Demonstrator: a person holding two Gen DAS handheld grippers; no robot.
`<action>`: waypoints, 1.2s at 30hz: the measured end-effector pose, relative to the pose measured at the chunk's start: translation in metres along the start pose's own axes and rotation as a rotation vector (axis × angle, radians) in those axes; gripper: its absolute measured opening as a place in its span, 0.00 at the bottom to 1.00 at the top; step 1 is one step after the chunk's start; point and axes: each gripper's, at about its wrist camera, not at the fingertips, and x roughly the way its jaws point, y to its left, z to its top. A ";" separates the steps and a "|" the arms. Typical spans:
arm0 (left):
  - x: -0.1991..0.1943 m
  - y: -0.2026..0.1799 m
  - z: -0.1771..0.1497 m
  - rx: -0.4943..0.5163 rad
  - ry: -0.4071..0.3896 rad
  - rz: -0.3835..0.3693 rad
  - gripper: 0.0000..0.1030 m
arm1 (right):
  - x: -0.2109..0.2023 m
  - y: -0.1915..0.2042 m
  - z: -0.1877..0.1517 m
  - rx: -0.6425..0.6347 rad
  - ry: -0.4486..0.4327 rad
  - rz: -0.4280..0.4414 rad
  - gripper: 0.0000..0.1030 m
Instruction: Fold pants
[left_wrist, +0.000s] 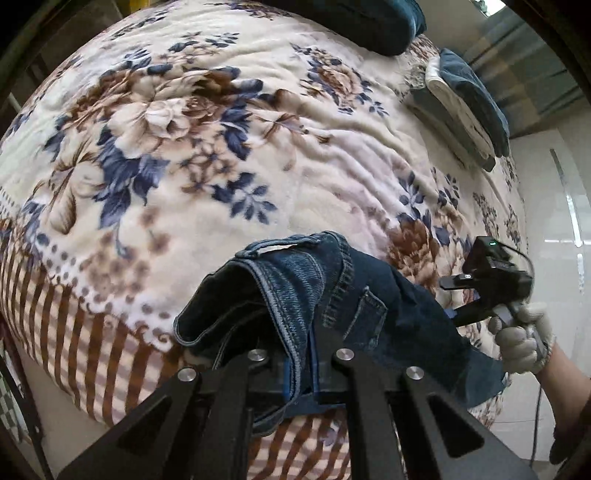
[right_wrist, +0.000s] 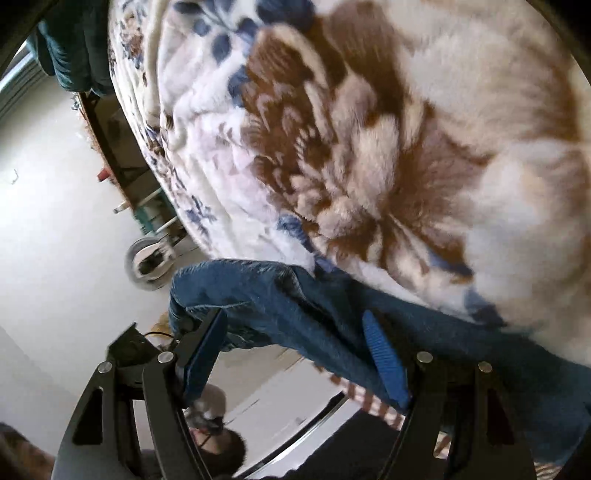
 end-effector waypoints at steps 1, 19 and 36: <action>0.001 -0.001 0.000 -0.010 -0.004 0.004 0.05 | 0.005 -0.003 0.002 0.015 0.031 0.009 0.76; 0.010 0.005 0.002 0.000 0.001 0.088 0.05 | 0.031 0.032 -0.049 -0.196 0.292 -0.324 0.85; 0.023 0.022 0.006 -0.019 0.019 0.155 0.06 | 0.022 0.001 -0.011 0.112 -0.175 0.522 0.84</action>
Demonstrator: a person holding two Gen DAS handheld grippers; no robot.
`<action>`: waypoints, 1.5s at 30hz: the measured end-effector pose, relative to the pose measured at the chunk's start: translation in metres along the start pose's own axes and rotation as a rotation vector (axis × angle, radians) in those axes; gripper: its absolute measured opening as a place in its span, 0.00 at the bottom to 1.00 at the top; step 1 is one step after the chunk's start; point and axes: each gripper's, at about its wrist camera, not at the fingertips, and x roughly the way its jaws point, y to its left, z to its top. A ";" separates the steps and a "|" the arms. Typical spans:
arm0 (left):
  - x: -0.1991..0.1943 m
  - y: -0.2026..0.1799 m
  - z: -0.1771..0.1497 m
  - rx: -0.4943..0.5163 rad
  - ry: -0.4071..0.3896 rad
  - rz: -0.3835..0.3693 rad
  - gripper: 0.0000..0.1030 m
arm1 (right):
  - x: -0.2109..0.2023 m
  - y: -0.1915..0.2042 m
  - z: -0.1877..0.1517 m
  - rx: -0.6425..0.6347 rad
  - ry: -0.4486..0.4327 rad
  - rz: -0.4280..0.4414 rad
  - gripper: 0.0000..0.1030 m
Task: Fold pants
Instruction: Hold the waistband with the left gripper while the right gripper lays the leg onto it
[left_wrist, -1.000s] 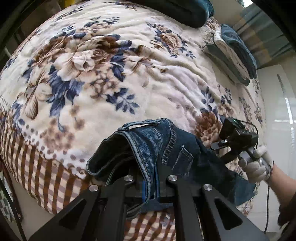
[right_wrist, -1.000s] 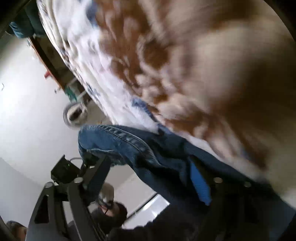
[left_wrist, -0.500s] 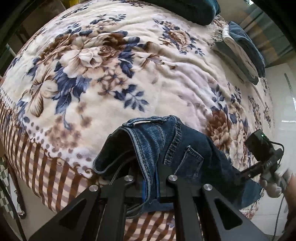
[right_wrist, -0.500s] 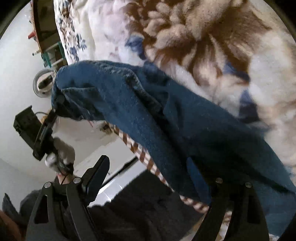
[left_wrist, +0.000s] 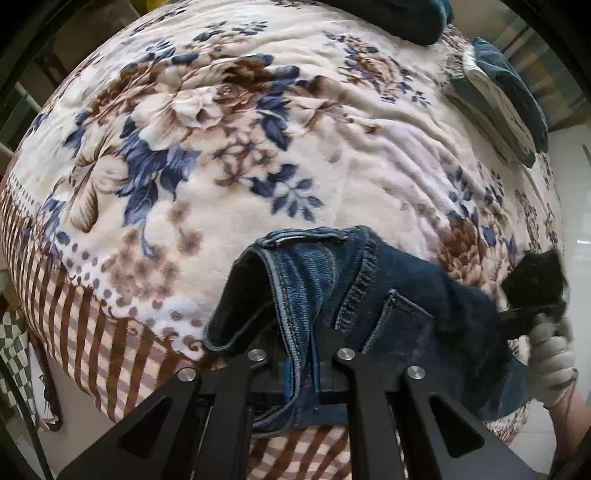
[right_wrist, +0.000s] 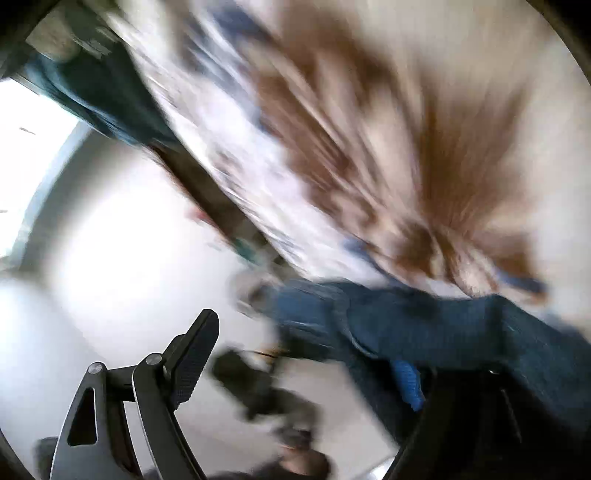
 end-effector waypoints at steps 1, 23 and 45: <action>0.002 0.002 0.000 -0.007 0.002 -0.010 0.06 | -0.011 0.007 0.000 -0.006 -0.029 0.029 0.84; 0.026 0.005 0.012 0.041 0.017 0.045 0.08 | 0.029 0.032 0.027 -0.027 0.065 -0.561 0.30; 0.046 0.005 0.015 -0.029 -0.020 0.112 0.21 | 0.040 0.093 -0.051 -0.558 -0.161 -1.200 0.05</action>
